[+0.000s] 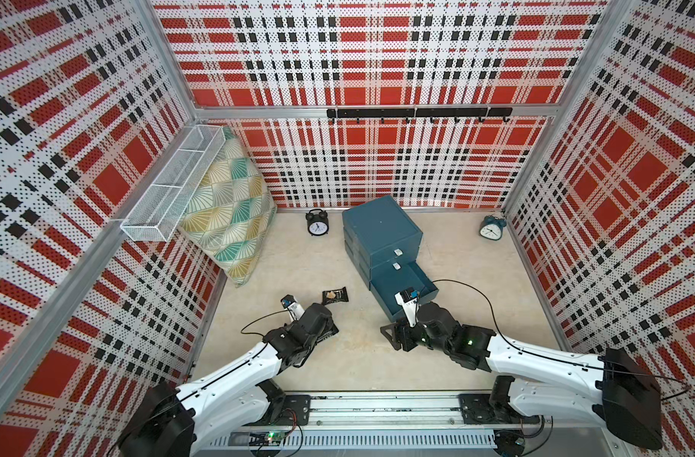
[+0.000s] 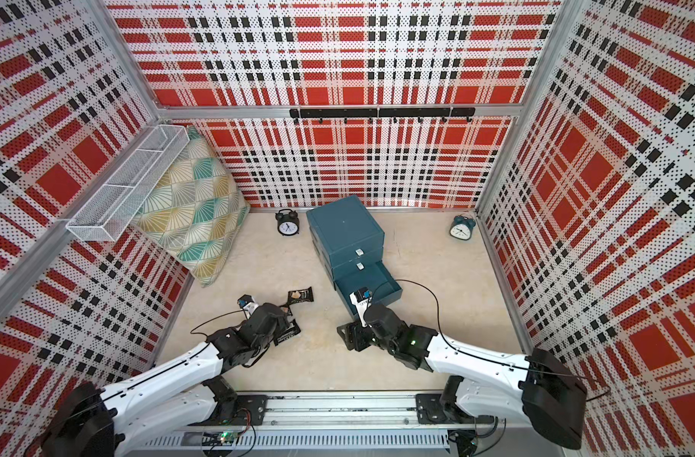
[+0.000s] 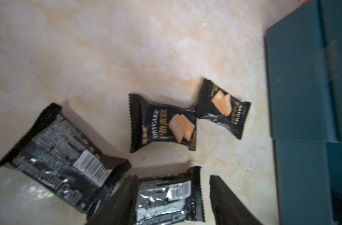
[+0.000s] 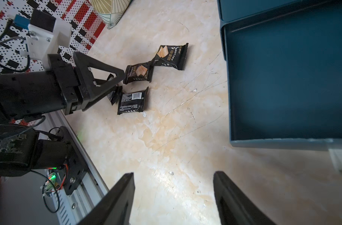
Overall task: Place the cookies into the drawer by color
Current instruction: Pick up the cookie at the center of the board.
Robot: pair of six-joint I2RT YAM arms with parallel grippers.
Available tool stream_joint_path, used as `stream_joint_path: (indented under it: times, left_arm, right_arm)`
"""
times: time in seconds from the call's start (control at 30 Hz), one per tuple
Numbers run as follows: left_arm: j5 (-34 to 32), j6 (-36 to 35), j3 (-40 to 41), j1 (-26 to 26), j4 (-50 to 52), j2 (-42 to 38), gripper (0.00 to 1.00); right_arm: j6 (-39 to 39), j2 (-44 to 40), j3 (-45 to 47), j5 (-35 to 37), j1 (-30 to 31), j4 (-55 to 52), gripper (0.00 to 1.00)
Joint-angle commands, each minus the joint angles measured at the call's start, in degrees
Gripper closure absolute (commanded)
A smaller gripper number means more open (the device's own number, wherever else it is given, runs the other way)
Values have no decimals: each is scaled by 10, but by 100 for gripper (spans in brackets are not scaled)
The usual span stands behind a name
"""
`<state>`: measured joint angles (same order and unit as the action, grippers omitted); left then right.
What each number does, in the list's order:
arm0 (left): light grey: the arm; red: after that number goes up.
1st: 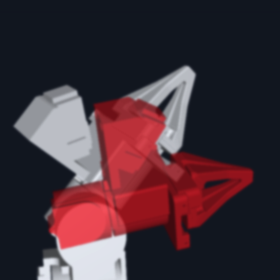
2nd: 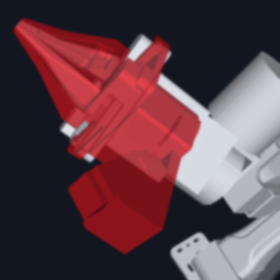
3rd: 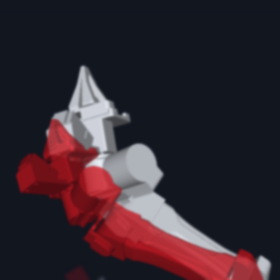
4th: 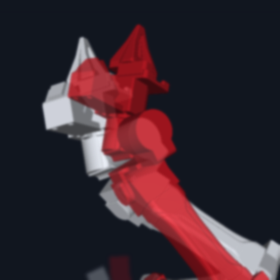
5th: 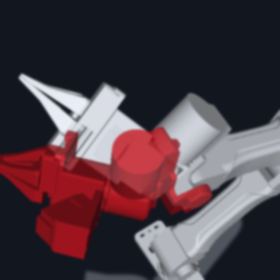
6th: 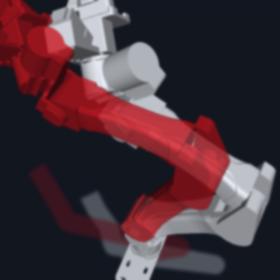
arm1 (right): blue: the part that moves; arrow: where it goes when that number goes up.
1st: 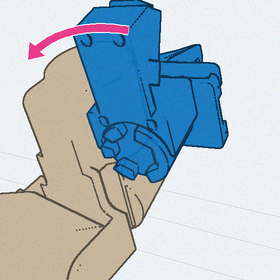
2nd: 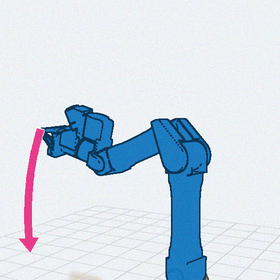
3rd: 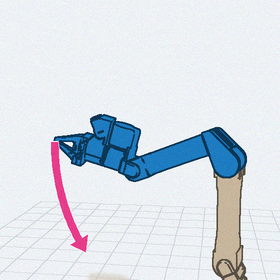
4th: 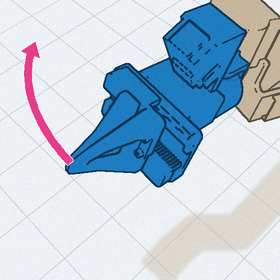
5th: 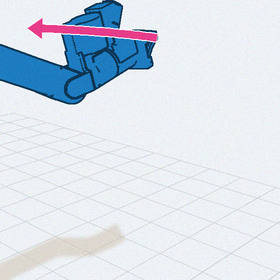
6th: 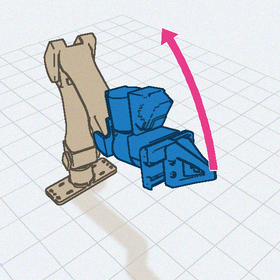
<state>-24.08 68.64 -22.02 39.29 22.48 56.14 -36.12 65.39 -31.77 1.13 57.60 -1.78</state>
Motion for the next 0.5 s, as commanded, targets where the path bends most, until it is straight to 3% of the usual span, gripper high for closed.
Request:
stream_joint_path:
  times: [0.0,0.17,0.47]
  left_arm:
    - [-8,36,15,-4,21,15,36]
    - [-2,31,37,-12,-4,20,36]
    - [76,-59,100,-49,-140,15,42]
  right_arm:
    - [-10,31,-23,1,6,33,35]
    - [-22,107,-68,0,29,50,40]
    - [-56,255,-166,-2,44,48,51]
